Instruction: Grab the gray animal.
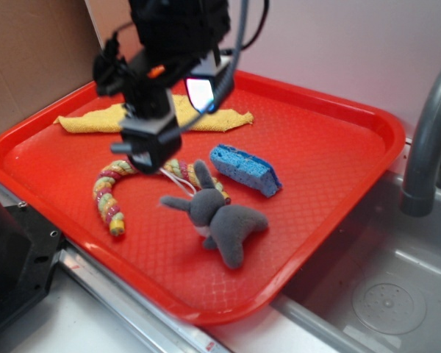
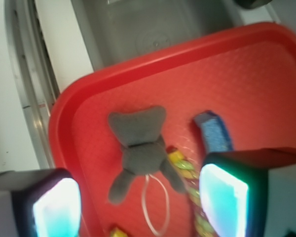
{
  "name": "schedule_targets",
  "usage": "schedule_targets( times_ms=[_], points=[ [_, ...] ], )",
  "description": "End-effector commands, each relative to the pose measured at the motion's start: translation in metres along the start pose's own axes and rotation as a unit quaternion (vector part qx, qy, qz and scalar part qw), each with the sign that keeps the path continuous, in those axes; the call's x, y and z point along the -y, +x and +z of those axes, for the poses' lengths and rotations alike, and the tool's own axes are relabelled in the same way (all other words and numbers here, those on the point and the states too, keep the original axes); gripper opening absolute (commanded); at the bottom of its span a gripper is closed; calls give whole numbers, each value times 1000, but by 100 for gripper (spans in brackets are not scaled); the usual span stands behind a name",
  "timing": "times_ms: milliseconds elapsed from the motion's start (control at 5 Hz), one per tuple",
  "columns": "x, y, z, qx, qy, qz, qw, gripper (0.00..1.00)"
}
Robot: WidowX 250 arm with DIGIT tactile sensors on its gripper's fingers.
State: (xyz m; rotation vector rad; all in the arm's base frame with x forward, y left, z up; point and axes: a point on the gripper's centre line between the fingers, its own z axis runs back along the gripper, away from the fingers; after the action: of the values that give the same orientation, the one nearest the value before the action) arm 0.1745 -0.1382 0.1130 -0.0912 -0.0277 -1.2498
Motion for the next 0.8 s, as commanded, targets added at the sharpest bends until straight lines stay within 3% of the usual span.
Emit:
schedule_targets(
  times_ms=[0,200,600],
  points=[
    [17,13,-39,-27,7,-9,1000,100],
    [19,14,-58,-32,28,-16,999,100],
    [4,5,-79,-64,33,33,997,100]
  ],
)
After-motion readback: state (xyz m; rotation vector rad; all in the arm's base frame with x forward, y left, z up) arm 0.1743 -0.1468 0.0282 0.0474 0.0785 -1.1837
